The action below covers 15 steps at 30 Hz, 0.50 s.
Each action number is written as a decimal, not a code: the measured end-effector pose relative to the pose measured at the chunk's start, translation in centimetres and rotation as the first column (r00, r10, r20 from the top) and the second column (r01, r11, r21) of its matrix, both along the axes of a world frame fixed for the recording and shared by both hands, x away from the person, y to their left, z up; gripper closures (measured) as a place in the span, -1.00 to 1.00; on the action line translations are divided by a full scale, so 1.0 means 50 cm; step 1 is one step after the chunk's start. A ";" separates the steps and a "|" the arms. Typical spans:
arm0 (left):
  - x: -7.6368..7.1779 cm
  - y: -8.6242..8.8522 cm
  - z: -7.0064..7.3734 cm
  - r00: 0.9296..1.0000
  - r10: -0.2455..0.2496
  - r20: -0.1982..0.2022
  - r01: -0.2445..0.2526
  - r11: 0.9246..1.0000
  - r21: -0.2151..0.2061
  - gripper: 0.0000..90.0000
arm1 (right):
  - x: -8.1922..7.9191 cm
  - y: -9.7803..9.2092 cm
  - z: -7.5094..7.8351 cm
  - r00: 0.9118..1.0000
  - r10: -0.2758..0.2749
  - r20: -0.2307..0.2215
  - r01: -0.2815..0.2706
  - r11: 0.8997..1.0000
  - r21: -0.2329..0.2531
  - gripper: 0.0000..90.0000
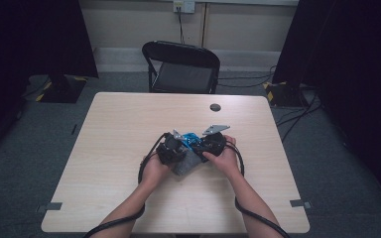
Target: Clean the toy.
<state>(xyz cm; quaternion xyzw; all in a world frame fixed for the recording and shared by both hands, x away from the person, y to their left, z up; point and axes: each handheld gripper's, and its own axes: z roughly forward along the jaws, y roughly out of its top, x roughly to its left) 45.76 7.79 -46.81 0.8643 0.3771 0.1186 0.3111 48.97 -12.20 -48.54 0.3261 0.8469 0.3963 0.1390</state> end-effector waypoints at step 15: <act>0.051 0.039 0.004 0.998 0.066 -0.005 -0.066 0.998 0.024 0.83 | 0.001 0.001 0.003 1.000 0.008 -0.006 -0.008 1.000 -0.015 -0.07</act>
